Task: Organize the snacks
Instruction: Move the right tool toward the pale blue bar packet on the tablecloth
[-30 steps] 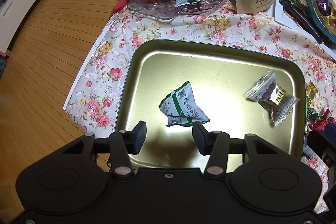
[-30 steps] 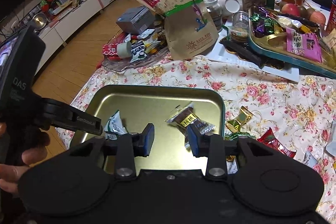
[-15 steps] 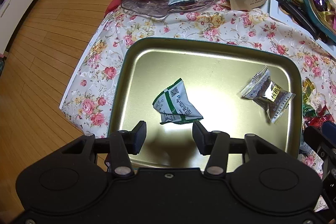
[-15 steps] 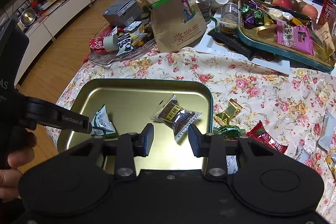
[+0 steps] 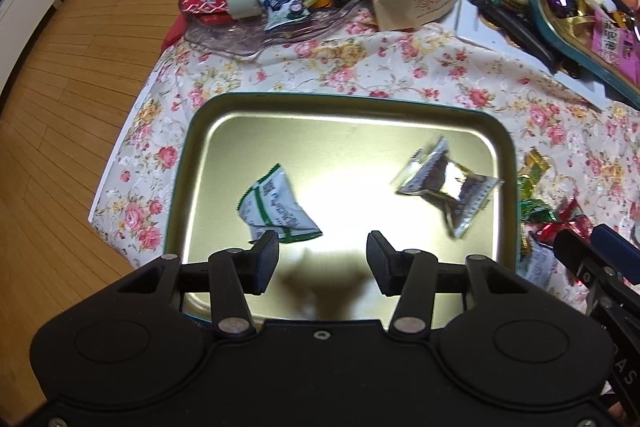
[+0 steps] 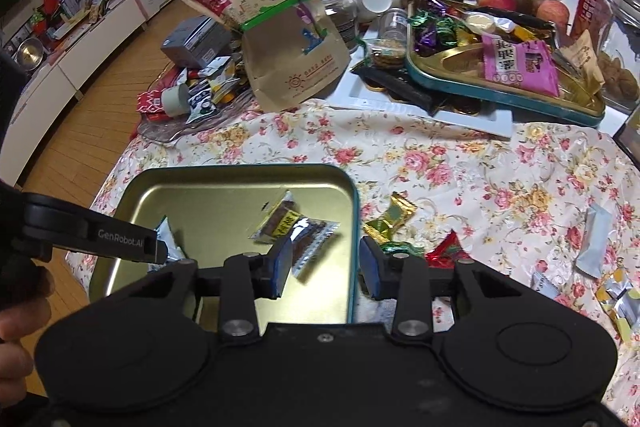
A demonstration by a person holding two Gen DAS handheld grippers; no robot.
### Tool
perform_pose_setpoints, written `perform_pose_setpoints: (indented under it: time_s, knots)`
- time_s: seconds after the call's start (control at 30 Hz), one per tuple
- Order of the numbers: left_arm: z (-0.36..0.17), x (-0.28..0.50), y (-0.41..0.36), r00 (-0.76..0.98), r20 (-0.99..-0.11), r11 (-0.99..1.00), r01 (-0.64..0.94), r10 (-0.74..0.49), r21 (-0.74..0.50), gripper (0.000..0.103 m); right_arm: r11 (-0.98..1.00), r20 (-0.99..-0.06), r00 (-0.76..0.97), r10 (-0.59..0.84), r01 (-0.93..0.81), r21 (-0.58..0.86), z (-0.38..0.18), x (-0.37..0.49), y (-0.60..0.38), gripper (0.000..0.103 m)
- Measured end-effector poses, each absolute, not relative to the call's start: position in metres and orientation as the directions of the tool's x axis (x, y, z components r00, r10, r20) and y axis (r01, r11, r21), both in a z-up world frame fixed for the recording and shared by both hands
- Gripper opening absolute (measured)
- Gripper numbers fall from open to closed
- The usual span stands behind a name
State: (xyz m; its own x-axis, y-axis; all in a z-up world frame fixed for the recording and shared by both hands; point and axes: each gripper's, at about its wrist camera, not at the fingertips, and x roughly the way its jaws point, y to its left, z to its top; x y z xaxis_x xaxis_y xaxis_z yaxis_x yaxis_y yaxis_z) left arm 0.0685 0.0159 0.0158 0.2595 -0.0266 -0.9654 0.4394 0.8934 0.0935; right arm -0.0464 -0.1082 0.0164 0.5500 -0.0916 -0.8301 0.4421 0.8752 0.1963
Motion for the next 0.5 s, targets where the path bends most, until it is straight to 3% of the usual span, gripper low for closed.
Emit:
perform_pose_setpoints:
  time_s: [0.5]
  knots:
    - [0.021,0.036,-0.039,0.253,-0.966,0.839,0.537,-0.063,0.086,0.056,0.779,-0.84,0.508,-0.19,0.599,0.186,0.018,-0.086,-0.174,0.039]
